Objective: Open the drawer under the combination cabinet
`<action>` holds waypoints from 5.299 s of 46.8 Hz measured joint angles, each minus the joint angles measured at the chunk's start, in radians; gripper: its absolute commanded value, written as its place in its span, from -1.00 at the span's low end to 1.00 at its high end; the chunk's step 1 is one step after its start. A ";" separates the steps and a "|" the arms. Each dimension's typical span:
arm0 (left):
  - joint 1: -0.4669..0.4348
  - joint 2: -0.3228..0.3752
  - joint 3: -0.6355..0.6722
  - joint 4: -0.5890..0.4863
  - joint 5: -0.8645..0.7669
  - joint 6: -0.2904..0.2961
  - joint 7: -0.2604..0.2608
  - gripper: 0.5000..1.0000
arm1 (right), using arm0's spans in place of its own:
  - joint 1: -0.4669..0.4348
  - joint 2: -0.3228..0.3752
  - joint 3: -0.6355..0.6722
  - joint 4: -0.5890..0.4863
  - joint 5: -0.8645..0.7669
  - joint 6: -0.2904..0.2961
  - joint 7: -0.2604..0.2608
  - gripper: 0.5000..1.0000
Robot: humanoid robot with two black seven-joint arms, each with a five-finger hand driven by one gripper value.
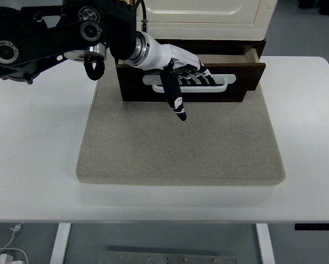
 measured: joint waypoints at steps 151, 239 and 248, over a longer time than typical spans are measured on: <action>0.005 0.019 -0.489 0.129 -0.103 -0.080 -0.248 1.00 | 0.000 0.000 -0.002 0.000 -0.001 0.001 0.000 0.71; 0.281 0.061 -1.255 0.400 -0.212 0.503 -0.596 1.00 | 0.000 0.000 -0.005 0.000 -0.004 0.002 -0.005 0.71; 0.281 0.062 -1.243 0.548 -0.212 0.599 -0.578 1.00 | 0.000 0.000 -0.005 0.000 -0.004 0.002 -0.005 0.71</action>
